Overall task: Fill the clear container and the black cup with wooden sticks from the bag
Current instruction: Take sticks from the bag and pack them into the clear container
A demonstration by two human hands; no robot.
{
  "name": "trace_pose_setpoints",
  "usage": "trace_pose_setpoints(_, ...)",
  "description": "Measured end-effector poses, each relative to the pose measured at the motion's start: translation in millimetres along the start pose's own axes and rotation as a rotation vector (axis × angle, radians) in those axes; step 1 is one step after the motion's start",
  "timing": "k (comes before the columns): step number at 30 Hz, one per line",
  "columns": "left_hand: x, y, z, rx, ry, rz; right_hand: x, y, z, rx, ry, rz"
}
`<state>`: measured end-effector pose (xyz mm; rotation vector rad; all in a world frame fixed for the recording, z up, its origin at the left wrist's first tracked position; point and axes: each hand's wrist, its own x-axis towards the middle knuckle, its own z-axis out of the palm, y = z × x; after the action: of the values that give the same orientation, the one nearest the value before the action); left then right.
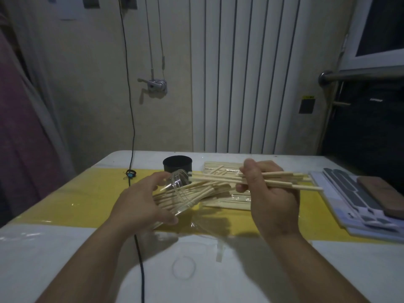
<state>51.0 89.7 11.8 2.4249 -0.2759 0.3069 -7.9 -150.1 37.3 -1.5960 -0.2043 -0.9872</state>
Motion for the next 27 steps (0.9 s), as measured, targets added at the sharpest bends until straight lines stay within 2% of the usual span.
trace_pose_setpoints(4, -0.5, 1.2, 0.5, 0.025, -0.002, 0.012, 0.2, 0.3, 3.4, 0.169, -0.036, 0.175)
trace_pose_setpoints(11, 0.2, -0.4, 0.0, 0.044, -0.019, 0.038, 2.1, 7.8, 5.1, 0.063, -0.077, 0.242)
trace_pose_setpoints(13, -0.2, -0.4, -0.3, 0.045, -0.018, 0.050, 3.8, 9.7, 5.5, 0.031, -0.145, 0.276)
trace_pose_setpoints(16, -1.2, 0.5, -0.7, 0.047, -0.018, 0.066, 1.2, 13.3, 6.5, 0.071, -0.352, 0.417)
trace_pose_setpoints(18, -0.8, 0.1, -1.1, 0.045, -0.019, 0.067, -0.6, 18.7, 8.6, 0.177, -0.332, 0.483)
trace_pose_setpoints(21, 0.0, -1.7, -0.9, 0.039, -0.014, 0.058, -0.1, 19.6, 10.6, 0.321, -0.133, 0.506)
trace_pose_setpoints(23, 0.4, -2.8, -0.9, 0.034, -0.008, 0.053, 1.8, 20.3, 9.6, 0.301, -0.058, 0.471)
trace_pose_setpoints(25, 0.8, -2.4, -0.9, 0.034, -0.009, 0.048, 1.3, 20.1, 7.8, 0.189, -0.080, 0.384)
trace_pose_setpoints(27, 0.4, -1.0, -1.1, 0.038, -0.011, 0.049, 0.1, 21.0, 8.5, 0.000, -0.173, 0.287)
